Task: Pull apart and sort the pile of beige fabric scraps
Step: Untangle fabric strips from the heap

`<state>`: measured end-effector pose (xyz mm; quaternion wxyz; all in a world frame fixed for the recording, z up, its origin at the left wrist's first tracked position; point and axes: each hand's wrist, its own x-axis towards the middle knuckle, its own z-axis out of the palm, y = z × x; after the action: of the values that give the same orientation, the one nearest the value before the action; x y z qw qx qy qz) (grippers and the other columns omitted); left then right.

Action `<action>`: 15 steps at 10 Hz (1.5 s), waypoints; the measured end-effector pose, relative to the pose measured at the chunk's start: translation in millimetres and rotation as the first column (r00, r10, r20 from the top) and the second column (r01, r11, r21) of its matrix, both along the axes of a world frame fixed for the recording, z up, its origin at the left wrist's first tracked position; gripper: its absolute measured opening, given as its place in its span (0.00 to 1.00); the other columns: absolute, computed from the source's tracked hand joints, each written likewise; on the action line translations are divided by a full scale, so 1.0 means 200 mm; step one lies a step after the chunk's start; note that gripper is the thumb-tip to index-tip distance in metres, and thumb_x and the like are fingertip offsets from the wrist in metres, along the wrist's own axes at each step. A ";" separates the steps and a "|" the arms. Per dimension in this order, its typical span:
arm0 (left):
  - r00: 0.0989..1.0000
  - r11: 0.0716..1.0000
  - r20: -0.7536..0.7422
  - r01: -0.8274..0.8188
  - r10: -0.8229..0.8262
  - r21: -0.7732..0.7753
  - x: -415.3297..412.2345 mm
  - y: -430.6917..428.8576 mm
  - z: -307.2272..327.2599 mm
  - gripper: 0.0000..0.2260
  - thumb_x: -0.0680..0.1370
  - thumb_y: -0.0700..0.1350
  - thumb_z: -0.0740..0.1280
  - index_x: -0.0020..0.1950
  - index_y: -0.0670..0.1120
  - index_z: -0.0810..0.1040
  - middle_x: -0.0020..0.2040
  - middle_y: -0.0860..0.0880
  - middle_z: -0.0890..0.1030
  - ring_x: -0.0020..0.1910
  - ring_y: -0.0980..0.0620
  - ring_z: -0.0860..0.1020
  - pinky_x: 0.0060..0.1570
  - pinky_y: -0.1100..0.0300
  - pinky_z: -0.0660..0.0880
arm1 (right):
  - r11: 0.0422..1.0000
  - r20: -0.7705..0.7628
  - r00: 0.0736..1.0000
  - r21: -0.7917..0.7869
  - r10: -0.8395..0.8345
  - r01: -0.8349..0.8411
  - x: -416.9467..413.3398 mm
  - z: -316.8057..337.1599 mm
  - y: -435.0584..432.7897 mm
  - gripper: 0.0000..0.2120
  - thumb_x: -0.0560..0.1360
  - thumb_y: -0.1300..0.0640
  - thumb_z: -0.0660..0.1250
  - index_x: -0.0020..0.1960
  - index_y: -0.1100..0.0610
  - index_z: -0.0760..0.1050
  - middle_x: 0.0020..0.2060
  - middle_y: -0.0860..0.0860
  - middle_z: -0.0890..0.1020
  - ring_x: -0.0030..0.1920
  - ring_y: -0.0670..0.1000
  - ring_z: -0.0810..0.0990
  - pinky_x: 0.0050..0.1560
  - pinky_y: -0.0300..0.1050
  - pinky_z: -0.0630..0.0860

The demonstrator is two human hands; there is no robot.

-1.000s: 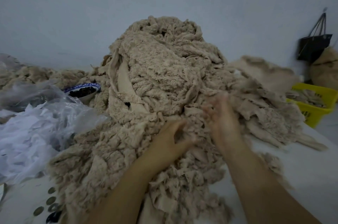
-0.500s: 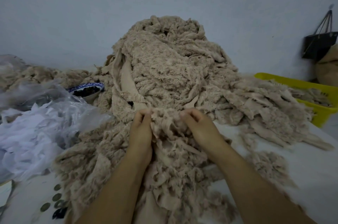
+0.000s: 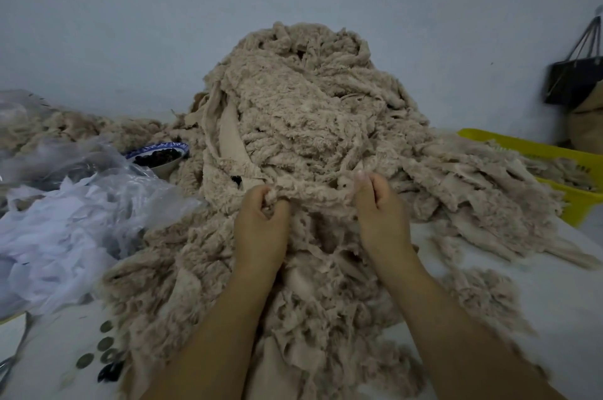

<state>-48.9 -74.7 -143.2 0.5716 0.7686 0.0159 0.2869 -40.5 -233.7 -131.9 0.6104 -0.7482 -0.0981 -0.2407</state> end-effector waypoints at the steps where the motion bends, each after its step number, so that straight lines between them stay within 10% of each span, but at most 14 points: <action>1: 0.998 0.963 -0.056 -0.016 0.001 -0.269 0.01 0.01 0.03 0.09 0.81 0.45 0.62 0.41 0.52 0.76 0.37 0.48 0.77 0.33 0.54 0.74 0.34 0.58 0.70 | 0.979 -0.139 0.969 0.045 0.204 -0.200 -0.02 0.02 0.01 0.22 0.83 0.44 0.58 0.33 0.53 0.70 0.23 0.44 0.73 0.23 0.39 0.70 0.27 0.30 0.66; 2: 0.909 0.650 -0.068 0.240 -0.412 -0.721 0.00 0.07 0.05 0.16 0.80 0.50 0.61 0.52 0.41 0.84 0.50 0.41 0.85 0.49 0.43 0.85 0.44 0.52 0.82 | 0.846 -0.423 0.819 -0.188 0.389 -0.499 -0.04 0.00 0.04 0.19 0.81 0.42 0.59 0.37 0.47 0.81 0.38 0.39 0.83 0.40 0.35 0.80 0.44 0.37 0.73; 3: 0.842 0.606 -0.086 0.308 -0.532 -0.734 0.00 0.09 0.07 0.19 0.75 0.55 0.64 0.33 0.42 0.81 0.35 0.44 0.81 0.35 0.47 0.82 0.36 0.59 0.80 | 0.820 -0.394 0.801 -0.171 0.451 -0.546 -0.06 -0.01 0.05 0.16 0.81 0.45 0.61 0.50 0.55 0.81 0.53 0.54 0.82 0.57 0.48 0.78 0.59 0.53 0.76; 4: 0.847 0.762 -0.230 0.271 -0.478 -0.588 0.02 0.08 0.09 0.27 0.81 0.57 0.60 0.25 0.46 0.77 0.26 0.46 0.77 0.31 0.48 0.78 0.33 0.61 0.76 | 0.850 -0.164 0.853 -0.114 0.495 -0.515 -0.10 0.04 0.08 0.14 0.78 0.45 0.59 0.43 0.49 0.81 0.45 0.55 0.83 0.49 0.54 0.81 0.53 0.50 0.77; 5: 0.828 0.862 -0.303 0.360 -0.472 -0.357 -0.02 0.03 0.06 0.19 0.78 0.62 0.65 0.36 0.48 0.79 0.35 0.45 0.80 0.44 0.44 0.79 0.52 0.47 0.77 | 0.815 -0.105 0.840 -0.206 0.532 -0.542 -0.16 0.07 0.13 0.16 0.75 0.44 0.57 0.39 0.48 0.80 0.38 0.50 0.83 0.42 0.50 0.81 0.49 0.51 0.79; 6: 0.776 0.814 -0.343 0.350 -0.529 -0.464 -0.05 0.01 0.09 0.24 0.61 0.67 0.73 0.41 0.48 0.79 0.40 0.44 0.79 0.50 0.40 0.76 0.62 0.38 0.72 | 0.763 -0.168 0.817 -0.295 0.552 -0.576 -0.18 0.05 0.16 0.19 0.74 0.42 0.57 0.37 0.53 0.79 0.36 0.52 0.83 0.38 0.55 0.81 0.46 0.57 0.79; 8: 0.798 0.858 -0.368 0.335 -0.478 -0.389 0.00 0.02 0.08 0.05 0.81 0.43 0.64 0.46 0.49 0.76 0.45 0.47 0.79 0.57 0.42 0.75 0.69 0.36 0.68 | 0.690 -0.259 0.748 -0.290 0.611 -0.664 -0.18 0.01 0.18 0.20 0.79 0.43 0.58 0.34 0.50 0.78 0.34 0.44 0.83 0.35 0.45 0.81 0.41 0.38 0.78; 9: 0.854 0.828 -0.285 0.254 -0.434 -0.499 0.01 0.02 0.05 0.11 0.84 0.45 0.61 0.58 0.39 0.78 0.50 0.40 0.81 0.54 0.40 0.78 0.65 0.34 0.72 | 0.888 -0.164 0.899 -0.161 0.406 -0.430 -0.10 -0.02 0.16 0.15 0.80 0.44 0.59 0.40 0.47 0.78 0.39 0.49 0.83 0.40 0.49 0.82 0.47 0.46 0.79; 10: 0.797 0.587 -0.217 0.203 -0.564 -0.784 0.02 0.03 0.05 0.15 0.83 0.48 0.64 0.64 0.40 0.79 0.55 0.41 0.85 0.52 0.44 0.85 0.45 0.50 0.83 | 0.989 -0.250 0.958 0.000 0.141 -0.145 -0.04 -0.01 0.09 0.13 0.81 0.43 0.60 0.44 0.49 0.76 0.37 0.49 0.80 0.40 0.49 0.78 0.40 0.42 0.73; 11: 0.744 0.522 -0.189 0.243 -0.641 -0.818 0.00 0.02 0.06 0.17 0.81 0.50 0.66 0.63 0.39 0.81 0.59 0.39 0.83 0.56 0.43 0.84 0.45 0.53 0.83 | 0.931 -0.360 0.859 0.106 0.365 -0.351 -0.01 -0.02 0.05 0.19 0.73 0.28 0.62 0.45 0.41 0.80 0.40 0.36 0.84 0.44 0.36 0.82 0.47 0.39 0.75; 13: 0.855 0.738 -0.169 0.303 -0.490 -0.603 0.00 0.04 0.05 0.17 0.81 0.55 0.63 0.47 0.48 0.88 0.51 0.44 0.85 0.50 0.44 0.81 0.54 0.52 0.78 | 0.914 -0.343 0.847 0.149 0.407 -0.378 -0.02 -0.03 0.08 0.22 0.73 0.33 0.66 0.56 0.47 0.83 0.50 0.46 0.87 0.52 0.47 0.85 0.59 0.53 0.79; 14: 0.919 0.905 -0.266 0.173 -0.290 -0.388 -0.01 0.03 0.06 0.23 0.82 0.60 0.60 0.36 0.53 0.86 0.38 0.51 0.86 0.39 0.52 0.83 0.40 0.64 0.78 | 0.800 -0.375 0.855 0.595 0.359 -0.076 0.03 0.01 0.00 0.26 0.74 0.34 0.67 0.58 0.53 0.82 0.49 0.51 0.87 0.51 0.52 0.86 0.57 0.56 0.81; 15: 0.968 0.883 -0.234 -0.029 -0.092 -0.468 0.03 0.09 0.08 0.24 0.84 0.56 0.58 0.38 0.45 0.83 0.26 0.51 0.76 0.29 0.48 0.76 0.33 0.63 0.74 | 0.665 -0.372 0.876 0.742 0.305 0.084 0.07 0.04 -0.07 0.21 0.77 0.37 0.65 0.56 0.53 0.81 0.48 0.50 0.87 0.47 0.50 0.87 0.46 0.50 0.83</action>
<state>-42.9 -57.6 -128.1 0.7379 0.6382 0.1435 0.1664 -25.9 -248.0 -124.0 0.8786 -0.4634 0.1107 -0.0331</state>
